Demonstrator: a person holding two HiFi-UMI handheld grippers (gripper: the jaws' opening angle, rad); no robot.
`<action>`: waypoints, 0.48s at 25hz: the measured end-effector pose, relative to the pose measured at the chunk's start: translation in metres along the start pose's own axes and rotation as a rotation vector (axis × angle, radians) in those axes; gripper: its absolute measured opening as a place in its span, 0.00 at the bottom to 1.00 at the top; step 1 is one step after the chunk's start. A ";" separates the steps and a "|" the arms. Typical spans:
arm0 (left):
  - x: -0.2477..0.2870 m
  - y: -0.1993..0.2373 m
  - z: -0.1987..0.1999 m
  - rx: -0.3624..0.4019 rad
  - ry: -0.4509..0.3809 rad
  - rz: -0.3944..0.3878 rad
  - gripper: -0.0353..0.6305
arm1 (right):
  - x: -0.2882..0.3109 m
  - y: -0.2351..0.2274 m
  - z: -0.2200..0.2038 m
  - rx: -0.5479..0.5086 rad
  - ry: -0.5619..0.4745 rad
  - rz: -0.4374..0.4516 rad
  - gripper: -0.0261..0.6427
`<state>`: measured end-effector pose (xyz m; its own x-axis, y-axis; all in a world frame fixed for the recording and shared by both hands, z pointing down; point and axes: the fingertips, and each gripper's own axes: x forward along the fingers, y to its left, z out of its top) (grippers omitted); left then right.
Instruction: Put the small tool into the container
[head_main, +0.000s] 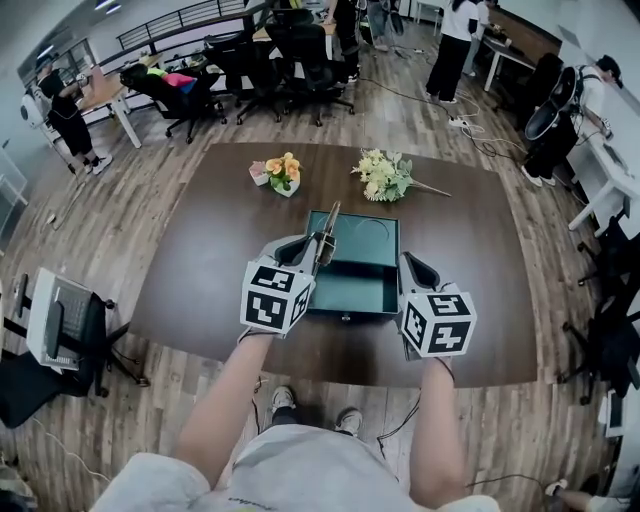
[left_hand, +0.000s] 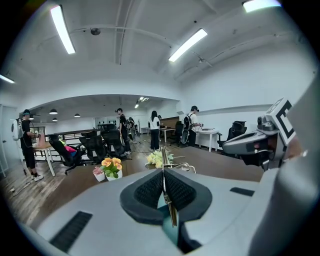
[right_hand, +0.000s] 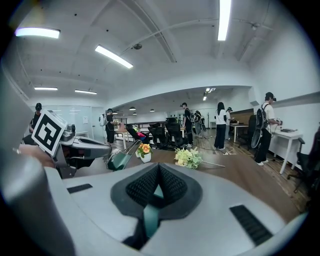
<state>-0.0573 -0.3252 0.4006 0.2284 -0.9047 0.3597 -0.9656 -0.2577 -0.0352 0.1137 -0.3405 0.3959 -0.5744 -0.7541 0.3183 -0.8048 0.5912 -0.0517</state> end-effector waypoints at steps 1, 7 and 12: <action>0.000 0.000 0.000 0.008 0.004 -0.008 0.06 | 0.000 0.001 0.000 0.001 -0.001 -0.004 0.04; 0.009 -0.007 -0.007 0.073 0.038 -0.075 0.06 | -0.001 0.002 -0.003 0.008 0.000 -0.034 0.04; 0.020 -0.017 -0.011 0.145 0.079 -0.155 0.06 | -0.006 -0.001 -0.010 0.016 0.012 -0.069 0.04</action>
<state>-0.0381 -0.3349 0.4189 0.3565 -0.8228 0.4425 -0.8905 -0.4426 -0.1056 0.1191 -0.3334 0.4033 -0.5154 -0.7895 0.3331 -0.8449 0.5331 -0.0439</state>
